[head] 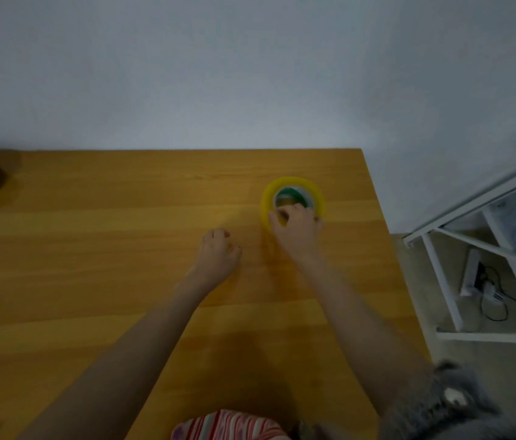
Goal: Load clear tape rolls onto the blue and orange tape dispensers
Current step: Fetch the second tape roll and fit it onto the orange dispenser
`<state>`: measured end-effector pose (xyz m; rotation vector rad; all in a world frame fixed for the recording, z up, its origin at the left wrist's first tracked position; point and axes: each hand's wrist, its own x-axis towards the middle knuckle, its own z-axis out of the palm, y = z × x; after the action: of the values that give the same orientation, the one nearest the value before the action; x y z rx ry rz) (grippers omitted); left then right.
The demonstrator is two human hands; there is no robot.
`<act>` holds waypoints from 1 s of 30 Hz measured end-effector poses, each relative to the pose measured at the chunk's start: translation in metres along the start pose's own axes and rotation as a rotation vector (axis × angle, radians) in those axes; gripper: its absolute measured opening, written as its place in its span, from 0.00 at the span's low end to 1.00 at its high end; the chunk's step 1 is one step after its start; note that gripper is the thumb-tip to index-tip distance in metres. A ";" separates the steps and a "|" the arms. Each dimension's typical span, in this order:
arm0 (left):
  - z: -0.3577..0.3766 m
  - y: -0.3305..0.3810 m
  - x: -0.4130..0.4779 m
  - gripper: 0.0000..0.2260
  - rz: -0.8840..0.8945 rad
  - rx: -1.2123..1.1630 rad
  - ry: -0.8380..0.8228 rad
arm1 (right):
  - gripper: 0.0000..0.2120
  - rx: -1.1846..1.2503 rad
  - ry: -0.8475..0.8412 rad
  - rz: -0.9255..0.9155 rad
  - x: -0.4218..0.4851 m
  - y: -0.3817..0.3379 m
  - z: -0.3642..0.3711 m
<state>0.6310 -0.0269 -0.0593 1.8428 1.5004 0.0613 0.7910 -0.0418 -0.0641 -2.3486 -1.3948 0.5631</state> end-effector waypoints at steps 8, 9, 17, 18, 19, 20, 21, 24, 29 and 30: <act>0.009 -0.007 0.004 0.25 -0.181 -0.005 0.076 | 0.12 0.127 0.203 -0.201 -0.067 -0.014 0.027; 0.009 -0.008 0.004 0.26 -0.195 0.045 0.063 | 0.19 0.125 0.173 -0.120 -0.064 -0.012 0.028; 0.006 -0.017 0.002 0.27 -0.193 0.077 0.031 | 0.26 0.205 -0.063 0.179 -0.053 -0.001 0.033; 0.005 -0.019 0.001 0.27 -0.181 0.079 0.036 | 0.26 0.234 -0.051 0.184 -0.052 0.000 0.034; 0.004 -0.019 0.000 0.26 -0.166 0.068 0.037 | 0.25 0.264 -0.037 0.192 -0.052 0.001 0.034; 0.003 -0.021 0.000 0.26 -0.156 0.055 0.035 | 0.24 0.291 -0.013 0.195 -0.052 -0.001 0.034; 0.002 -0.021 0.000 0.25 -0.148 0.042 0.035 | 0.23 0.317 0.017 0.192 -0.052 -0.002 0.035; -0.003 -0.025 -0.006 0.23 -0.138 -0.017 0.063 | 0.18 0.414 0.085 0.150 -0.056 -0.011 0.031; -0.020 -0.038 -0.023 0.19 -0.146 -0.066 0.119 | 0.18 0.402 0.033 0.109 -0.062 -0.036 0.030; -0.025 -0.043 -0.026 0.20 -0.155 -0.060 0.123 | 0.19 0.402 0.019 0.110 -0.064 -0.044 0.031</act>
<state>0.5758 -0.0347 -0.0550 1.6963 1.7034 0.1465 0.7143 -0.0758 -0.0594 -2.1039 -1.0333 0.7697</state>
